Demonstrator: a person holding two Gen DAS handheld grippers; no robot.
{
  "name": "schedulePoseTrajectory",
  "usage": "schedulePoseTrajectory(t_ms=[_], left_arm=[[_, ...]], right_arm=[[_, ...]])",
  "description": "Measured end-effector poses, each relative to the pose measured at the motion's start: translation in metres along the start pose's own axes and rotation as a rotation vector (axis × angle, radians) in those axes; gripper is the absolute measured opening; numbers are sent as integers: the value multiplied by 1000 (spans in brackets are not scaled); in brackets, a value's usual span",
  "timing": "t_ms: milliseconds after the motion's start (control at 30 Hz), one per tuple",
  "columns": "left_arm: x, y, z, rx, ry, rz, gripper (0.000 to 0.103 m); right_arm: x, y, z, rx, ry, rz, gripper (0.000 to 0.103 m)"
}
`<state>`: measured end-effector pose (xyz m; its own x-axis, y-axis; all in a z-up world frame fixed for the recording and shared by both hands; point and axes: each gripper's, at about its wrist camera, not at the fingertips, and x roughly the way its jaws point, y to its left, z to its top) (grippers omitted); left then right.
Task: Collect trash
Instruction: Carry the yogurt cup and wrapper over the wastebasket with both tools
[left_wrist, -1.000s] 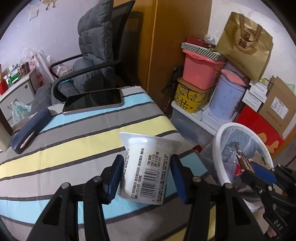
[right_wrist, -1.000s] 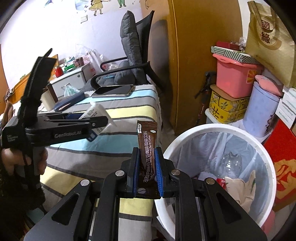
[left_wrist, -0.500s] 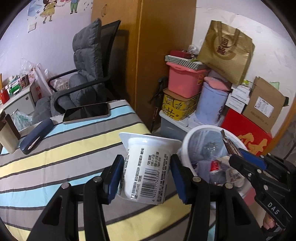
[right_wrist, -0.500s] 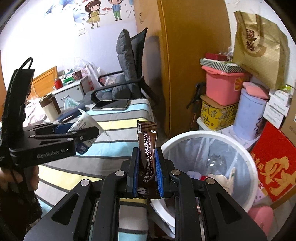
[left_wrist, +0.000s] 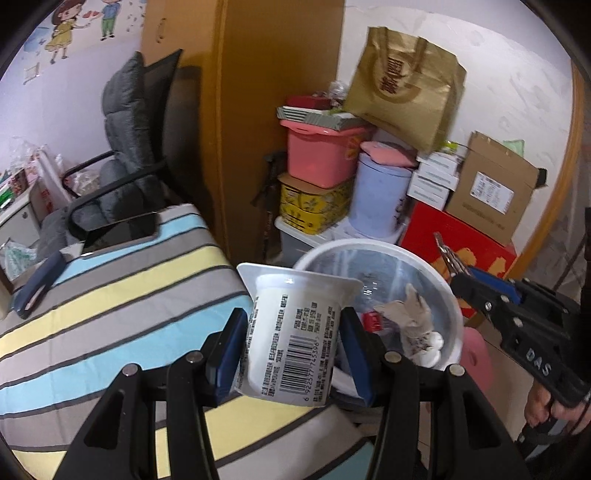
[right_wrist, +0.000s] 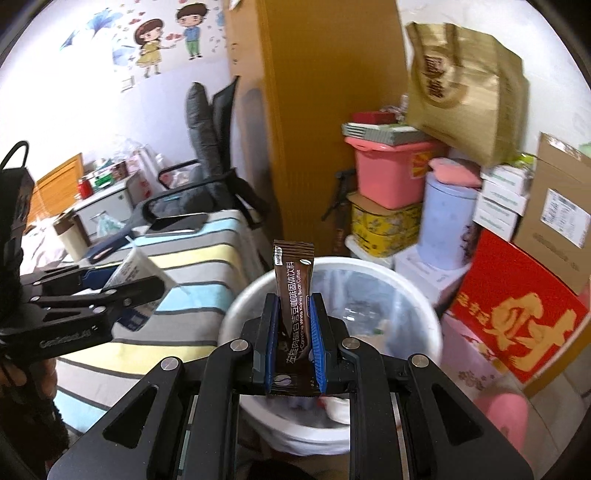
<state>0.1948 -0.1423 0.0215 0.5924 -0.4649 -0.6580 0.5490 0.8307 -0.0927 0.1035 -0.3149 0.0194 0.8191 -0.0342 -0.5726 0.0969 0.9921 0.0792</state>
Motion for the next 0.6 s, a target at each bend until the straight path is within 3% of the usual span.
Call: schedulePoseTrajectory(t_ms=[233, 600], left_arm=[[24, -32, -5, 32, 53, -44, 54], [50, -50, -9, 54, 108, -50, 54]], right_arm=[[13, -28, -6, 32, 51, -56, 19], [33, -54, -13, 62, 109, -77, 20]])
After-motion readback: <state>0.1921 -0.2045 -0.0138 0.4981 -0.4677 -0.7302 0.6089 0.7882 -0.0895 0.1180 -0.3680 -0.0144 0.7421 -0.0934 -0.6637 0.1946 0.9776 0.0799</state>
